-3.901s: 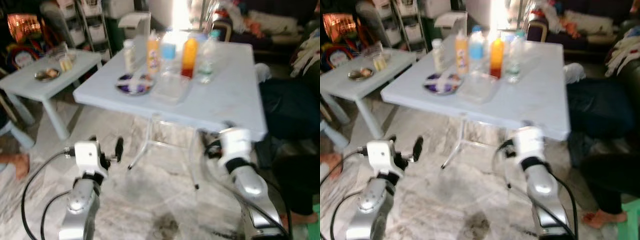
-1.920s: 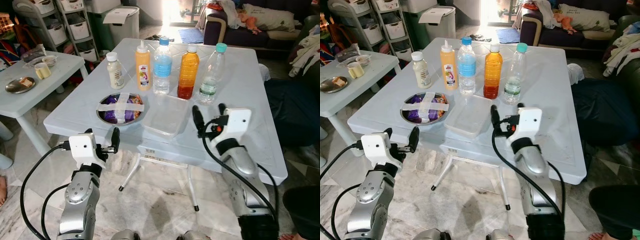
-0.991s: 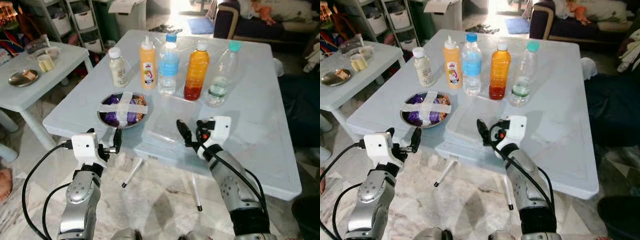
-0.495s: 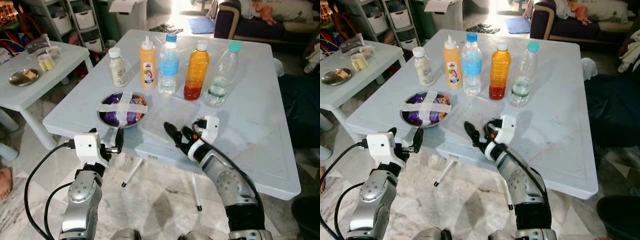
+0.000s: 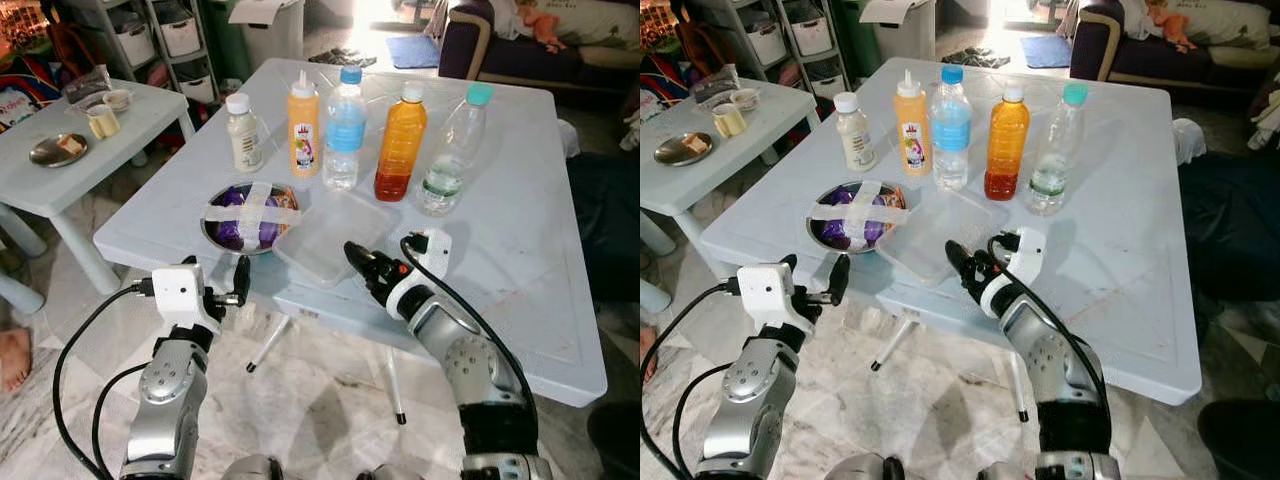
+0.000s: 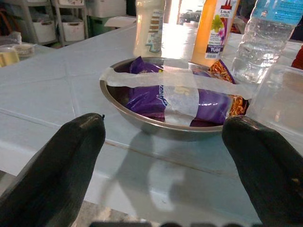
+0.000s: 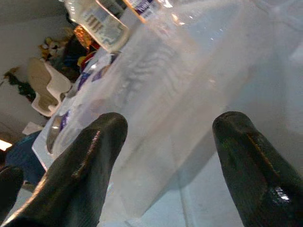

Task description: Restocking fridge

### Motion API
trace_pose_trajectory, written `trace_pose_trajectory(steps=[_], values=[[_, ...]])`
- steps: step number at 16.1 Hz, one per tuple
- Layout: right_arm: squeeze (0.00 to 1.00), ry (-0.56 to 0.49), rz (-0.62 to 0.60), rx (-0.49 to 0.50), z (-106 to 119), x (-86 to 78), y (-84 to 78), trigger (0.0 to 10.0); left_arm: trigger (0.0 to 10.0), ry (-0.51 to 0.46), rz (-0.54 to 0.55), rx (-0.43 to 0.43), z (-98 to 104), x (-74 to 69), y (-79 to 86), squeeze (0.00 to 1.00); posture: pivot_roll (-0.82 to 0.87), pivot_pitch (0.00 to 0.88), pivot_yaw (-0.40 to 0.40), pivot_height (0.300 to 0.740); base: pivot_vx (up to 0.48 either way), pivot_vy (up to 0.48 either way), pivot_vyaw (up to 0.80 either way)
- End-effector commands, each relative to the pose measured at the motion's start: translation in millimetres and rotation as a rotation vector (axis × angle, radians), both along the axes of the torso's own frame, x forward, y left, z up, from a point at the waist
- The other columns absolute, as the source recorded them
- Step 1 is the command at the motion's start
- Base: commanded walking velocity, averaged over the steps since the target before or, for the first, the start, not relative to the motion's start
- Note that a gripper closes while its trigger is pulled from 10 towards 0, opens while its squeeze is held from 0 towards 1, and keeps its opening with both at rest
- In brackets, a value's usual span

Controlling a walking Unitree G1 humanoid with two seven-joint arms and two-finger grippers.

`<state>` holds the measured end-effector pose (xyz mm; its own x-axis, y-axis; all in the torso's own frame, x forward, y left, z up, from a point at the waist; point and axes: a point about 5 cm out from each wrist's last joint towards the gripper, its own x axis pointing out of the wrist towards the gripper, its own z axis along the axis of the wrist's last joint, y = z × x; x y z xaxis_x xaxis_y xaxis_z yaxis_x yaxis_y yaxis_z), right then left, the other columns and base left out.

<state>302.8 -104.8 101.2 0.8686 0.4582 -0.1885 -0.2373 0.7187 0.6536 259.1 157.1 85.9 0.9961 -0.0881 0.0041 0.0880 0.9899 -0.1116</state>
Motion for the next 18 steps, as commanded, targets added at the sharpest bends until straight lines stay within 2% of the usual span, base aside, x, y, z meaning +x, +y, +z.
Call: trace_pose_trajectory(steps=[1, 7, 12, 18], values=[[0.00, 0.006, -0.009, 0.009, 2, 2.9, 1.1, 0.0, 10.0, 0.004, 0.000, 0.013, -1, 0.2, 1.7, 0.00, -0.06, 0.034, 0.044, 0.740, 0.000, 0.000, 0.00], [0.00, 0.012, -0.007, 0.015, 5, 9.7, 1.7, 0.0, 10.0, 0.003, -0.005, 0.016, 0, 0.1, 1.7, 0.00, -0.06, 0.040, 0.048, 0.740, 0.000, 0.000, 0.00], [0.00, -0.043, -0.069, -0.054, 16, 16.0, -16.8, 0.0, 10.0, 0.007, -0.005, 0.018, -1, -0.1, 1.1, 0.00, -0.06, 0.040, 0.045, 0.740, 0.000, 0.000, 0.00], [0.00, -0.048, -0.084, -0.144, 12, 8.5, -45.8, 0.0, 10.0, 0.016, -0.008, 0.022, -4, 2.0, 0.3, 0.00, -0.07, 0.039, 0.046, 0.740, 0.000, 0.000, 0.00]])
